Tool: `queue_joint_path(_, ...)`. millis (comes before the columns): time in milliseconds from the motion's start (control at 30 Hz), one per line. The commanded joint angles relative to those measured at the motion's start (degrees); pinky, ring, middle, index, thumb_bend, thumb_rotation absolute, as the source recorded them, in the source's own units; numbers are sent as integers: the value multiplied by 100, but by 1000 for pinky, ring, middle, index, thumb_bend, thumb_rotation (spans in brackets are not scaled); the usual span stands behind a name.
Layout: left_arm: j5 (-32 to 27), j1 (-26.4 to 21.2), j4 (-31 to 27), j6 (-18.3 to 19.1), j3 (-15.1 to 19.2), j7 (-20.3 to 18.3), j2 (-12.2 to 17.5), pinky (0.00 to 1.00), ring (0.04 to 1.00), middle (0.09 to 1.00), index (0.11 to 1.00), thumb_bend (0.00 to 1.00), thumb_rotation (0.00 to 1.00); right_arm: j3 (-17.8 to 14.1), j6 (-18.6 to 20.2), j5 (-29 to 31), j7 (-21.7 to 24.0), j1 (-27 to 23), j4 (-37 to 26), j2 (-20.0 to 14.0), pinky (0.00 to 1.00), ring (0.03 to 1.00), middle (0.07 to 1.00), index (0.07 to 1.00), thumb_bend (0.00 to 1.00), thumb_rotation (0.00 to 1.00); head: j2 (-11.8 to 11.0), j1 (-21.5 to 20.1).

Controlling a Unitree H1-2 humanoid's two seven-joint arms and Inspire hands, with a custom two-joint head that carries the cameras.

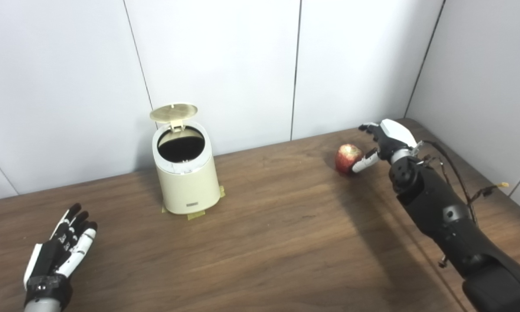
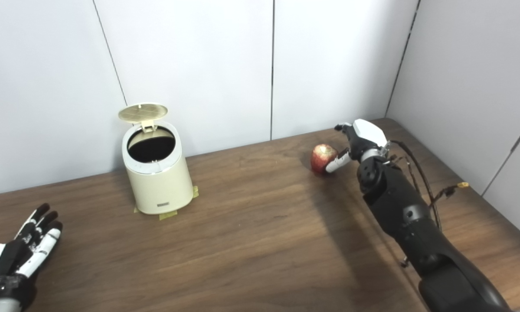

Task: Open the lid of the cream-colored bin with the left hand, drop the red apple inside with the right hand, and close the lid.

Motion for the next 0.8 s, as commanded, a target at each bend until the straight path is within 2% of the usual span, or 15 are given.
queue_joint_path(0,17,-181,-203,-64,21,63,82,976,955,942,970,349,339,-1,-59,-156,-138,-274,-188,-219,627,761,813,785,970,200,22,10)
queue_joint_path(67,40,-177,-203,-79,15,68,88,971,956,941,970,360,343,17,-65,-169,-151,-224,-241,-213,627,776,832,769,984,205,32,7)
queue_joint_path(167,39,-193,-199,-87,30,78,81,926,931,929,958,355,337,30,-92,-155,-132,-178,-277,-223,631,770,812,779,986,209,39,0)
queue_joint_path(267,-9,-209,-185,-69,42,39,98,979,953,944,968,326,323,22,-41,-132,-97,-150,-330,-199,610,754,799,788,978,216,20,-8)
queue_joint_path(367,7,-210,-173,-88,37,37,105,964,953,945,968,348,335,46,31,-140,-52,-155,-364,-159,431,579,645,799,960,196,5,-5)
queue_joint_path(433,58,-204,-162,-132,20,54,113,961,953,944,967,365,347,112,68,-190,-39,-183,-344,-135,567,713,770,801,947,200,1,-2)
queue_joint_path(467,78,-199,-161,-150,10,58,114,958,953,944,966,368,351,132,75,-198,-43,-195,-325,-126,589,733,790,801,946,200,-9,12)
queue_joint_path(533,114,-194,-181,-127,3,87,104,943,946,941,963,376,358,150,64,-171,-38,-223,-256,-111,611,749,805,802,938,202,-10,29)
queue_joint_path(600,78,-194,-230,-66,31,113,62,971,952,941,964,358,342,161,13,-147,-52,-253,-147,-107,615,748,805,804,928,209,10,52)
queue_joint_path(667,28,-189,-264,-60,48,106,42,974,955,943,966,333,309,181,-35,-161,-80,-241,-142,-115,602,733,788,793,921,204,24,53)
queue_joint_path(767,67,-177,-313,-19,27,119,59,967,953,940,963,324,313,155,-126,-156,-193,-183,-209,-95,588,720,779,773,916,179,36,57)
